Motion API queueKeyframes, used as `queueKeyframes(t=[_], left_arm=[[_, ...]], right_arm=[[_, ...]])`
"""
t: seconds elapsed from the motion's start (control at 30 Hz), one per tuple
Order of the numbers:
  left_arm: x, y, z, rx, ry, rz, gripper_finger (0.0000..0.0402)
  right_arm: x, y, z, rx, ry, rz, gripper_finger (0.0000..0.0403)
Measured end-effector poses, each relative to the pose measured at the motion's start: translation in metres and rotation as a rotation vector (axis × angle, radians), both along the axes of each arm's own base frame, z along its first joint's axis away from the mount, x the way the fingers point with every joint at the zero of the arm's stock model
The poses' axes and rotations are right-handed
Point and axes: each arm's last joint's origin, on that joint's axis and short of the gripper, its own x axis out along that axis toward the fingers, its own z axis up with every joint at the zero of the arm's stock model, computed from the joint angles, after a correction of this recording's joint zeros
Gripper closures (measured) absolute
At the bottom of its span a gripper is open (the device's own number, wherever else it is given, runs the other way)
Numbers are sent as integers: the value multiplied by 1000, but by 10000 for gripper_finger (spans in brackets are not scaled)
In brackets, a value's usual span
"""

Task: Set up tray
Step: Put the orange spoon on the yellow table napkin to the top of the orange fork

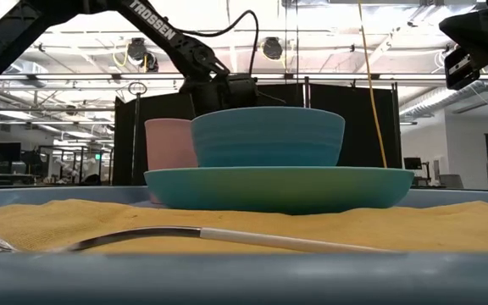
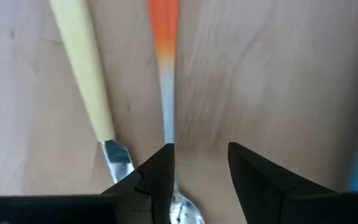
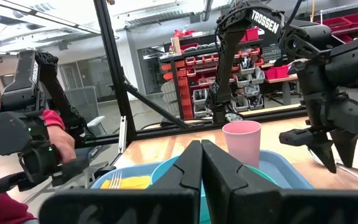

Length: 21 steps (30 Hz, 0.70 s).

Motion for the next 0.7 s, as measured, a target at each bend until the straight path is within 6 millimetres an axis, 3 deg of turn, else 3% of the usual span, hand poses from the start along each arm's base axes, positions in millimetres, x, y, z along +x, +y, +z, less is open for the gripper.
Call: queueKeyframes(t=[0.7], left_arm=[[-6,15,-9,-58,8,36,247]], right_arm=[[0,0,0,1,-1,0,403]])
